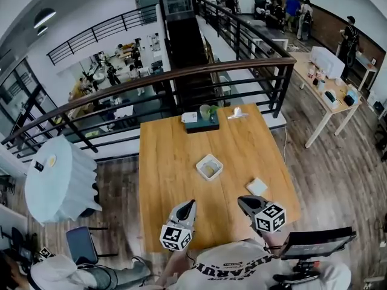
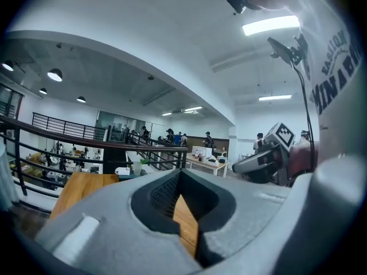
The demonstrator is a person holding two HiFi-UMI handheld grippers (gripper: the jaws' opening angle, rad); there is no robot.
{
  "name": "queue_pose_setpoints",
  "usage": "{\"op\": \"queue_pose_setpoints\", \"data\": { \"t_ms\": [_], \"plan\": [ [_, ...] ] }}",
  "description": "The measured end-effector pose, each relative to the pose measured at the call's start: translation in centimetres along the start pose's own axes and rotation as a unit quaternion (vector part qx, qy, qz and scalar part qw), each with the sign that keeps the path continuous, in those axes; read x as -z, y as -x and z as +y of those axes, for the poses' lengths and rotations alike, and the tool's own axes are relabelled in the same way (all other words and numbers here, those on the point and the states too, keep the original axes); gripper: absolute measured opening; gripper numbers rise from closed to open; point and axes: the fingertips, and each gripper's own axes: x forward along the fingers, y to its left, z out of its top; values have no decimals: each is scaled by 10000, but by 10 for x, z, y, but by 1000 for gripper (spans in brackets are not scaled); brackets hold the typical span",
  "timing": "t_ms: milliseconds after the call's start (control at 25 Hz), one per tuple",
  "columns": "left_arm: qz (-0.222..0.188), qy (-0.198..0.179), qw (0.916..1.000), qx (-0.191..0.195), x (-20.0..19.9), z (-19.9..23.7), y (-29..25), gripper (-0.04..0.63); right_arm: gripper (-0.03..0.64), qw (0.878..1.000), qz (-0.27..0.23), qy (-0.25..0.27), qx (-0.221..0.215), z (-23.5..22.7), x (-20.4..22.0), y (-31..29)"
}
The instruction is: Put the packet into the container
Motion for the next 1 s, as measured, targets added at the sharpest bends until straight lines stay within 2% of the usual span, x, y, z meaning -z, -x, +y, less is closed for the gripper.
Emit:
{"op": "queue_pose_setpoints", "data": {
  "t_ms": [200, 400, 560, 880, 1000],
  "plan": [
    [-187, 249, 9992, -257, -12, 10, 1, 5, 8, 9994, -320, 104, 44, -3, -15, 7],
    [-414, 226, 9983, -354, -39, 14, -6, 5, 8, 9985, -450, 114, 292, -24, -28, 4],
    [-369, 127, 9986, -365, -42, 6, -7, 5, 7, 9985, -448, 113, 284, -37, -34, 3],
    [-247, 247, 9979, -541, -32, -3, -12, 3, 8, 9985, -534, 62, 136, -50, -33, -5],
    [-228, 242, 9977, -598, -32, -2, -12, 4, 8, 9991, -286, 297, 80, -57, -29, -9]
  ]
}}
